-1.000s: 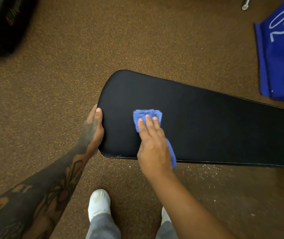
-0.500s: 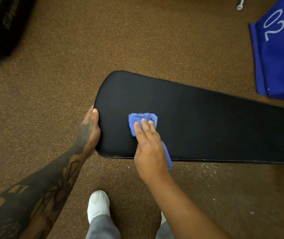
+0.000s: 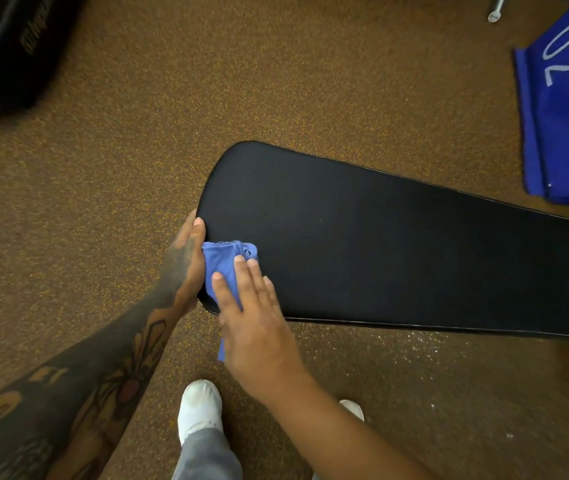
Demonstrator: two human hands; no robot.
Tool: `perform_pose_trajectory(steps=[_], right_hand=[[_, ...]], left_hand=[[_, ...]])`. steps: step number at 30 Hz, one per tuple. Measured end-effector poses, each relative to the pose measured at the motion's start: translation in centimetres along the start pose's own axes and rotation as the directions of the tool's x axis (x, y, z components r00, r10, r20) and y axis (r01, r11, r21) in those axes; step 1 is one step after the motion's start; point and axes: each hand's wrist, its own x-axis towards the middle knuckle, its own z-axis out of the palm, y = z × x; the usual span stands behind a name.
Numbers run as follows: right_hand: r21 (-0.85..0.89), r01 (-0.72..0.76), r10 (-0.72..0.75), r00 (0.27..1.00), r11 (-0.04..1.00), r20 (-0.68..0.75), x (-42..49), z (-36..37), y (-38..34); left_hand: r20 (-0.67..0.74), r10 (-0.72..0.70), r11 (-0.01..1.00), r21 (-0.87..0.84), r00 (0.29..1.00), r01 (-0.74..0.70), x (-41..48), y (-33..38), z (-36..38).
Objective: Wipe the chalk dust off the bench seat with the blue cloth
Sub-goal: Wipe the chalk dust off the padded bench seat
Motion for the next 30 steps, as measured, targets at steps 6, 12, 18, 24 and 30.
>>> perform_pose_trajectory(steps=[6, 12, 18, 24, 30], right_hand=[[-0.092, -0.116, 0.109, 0.991, 0.989, -0.075, 0.4, -0.1, 1.4], [0.013, -0.237, 0.236, 0.961, 0.971, -0.142, 1.7, 0.9, -1.2], [0.004, -0.164, 0.163, 0.975, 0.986, -0.149, 2.4, 0.1, 0.5], [0.044, -0.420, 0.410, 0.849, 0.906, -0.334, 4.6, -2.2, 6.3], [0.155, -0.538, 0.556, 0.758, 0.828, -0.342, 6.4, -3.2, 7.5]], left_hand=[[0.032, -0.022, 1.000, -0.002, 0.999, 0.022, 0.6, -0.6, -0.2], [0.033, 0.063, 0.997, 0.040, 0.997, -0.064, -0.1, 0.2, 0.1], [0.028, 0.067, 0.998, 0.017, 0.997, -0.068, 0.4, -0.4, 0.2], [0.074, 0.078, 0.995, 0.054, 0.994, -0.083, 0.3, -0.1, -0.2], [0.049, 0.074, 0.994, 0.079, 0.996, -0.078, -0.1, 0.2, 0.0]])
